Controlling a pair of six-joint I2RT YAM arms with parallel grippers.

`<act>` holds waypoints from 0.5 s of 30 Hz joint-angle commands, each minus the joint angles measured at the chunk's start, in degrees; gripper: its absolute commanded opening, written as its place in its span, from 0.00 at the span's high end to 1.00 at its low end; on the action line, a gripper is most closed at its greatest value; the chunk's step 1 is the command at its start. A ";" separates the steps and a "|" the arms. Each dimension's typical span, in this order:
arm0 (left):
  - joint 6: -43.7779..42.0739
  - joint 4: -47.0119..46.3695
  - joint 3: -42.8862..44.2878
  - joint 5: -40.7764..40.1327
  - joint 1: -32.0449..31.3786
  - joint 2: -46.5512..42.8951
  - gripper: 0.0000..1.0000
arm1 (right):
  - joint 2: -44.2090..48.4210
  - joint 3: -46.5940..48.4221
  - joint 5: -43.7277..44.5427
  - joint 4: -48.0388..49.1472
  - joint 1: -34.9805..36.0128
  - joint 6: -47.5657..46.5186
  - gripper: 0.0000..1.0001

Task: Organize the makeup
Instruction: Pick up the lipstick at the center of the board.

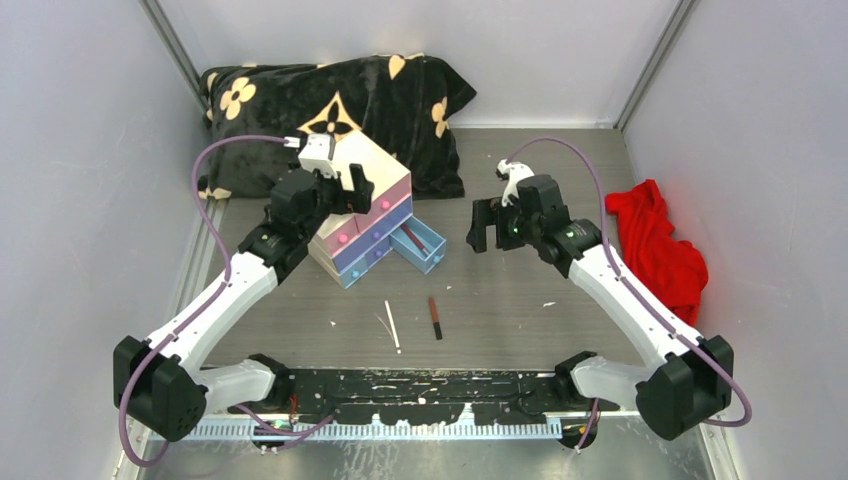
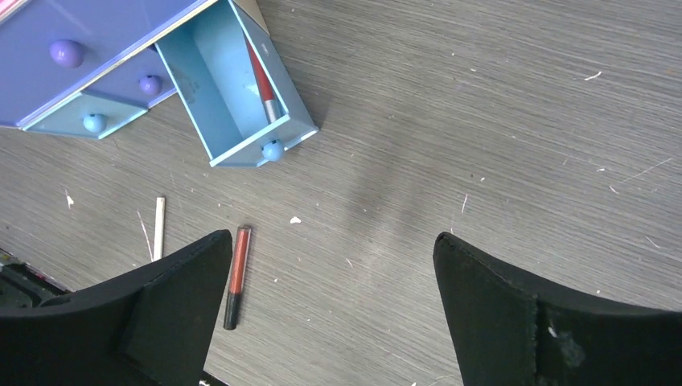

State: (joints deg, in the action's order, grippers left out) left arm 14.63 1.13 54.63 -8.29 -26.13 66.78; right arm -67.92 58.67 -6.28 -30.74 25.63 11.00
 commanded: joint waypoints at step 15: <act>0.13 11.55 -0.63 -1.10 0.37 2.16 0.01 | -1.03 -12.41 14.98 3.81 23.01 13.89 0.27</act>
State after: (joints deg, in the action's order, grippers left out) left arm 14.09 2.20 55.09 -8.78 -26.13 66.81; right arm -67.35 47.20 2.90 -29.12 45.34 17.85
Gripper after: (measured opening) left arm 0.994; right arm 0.768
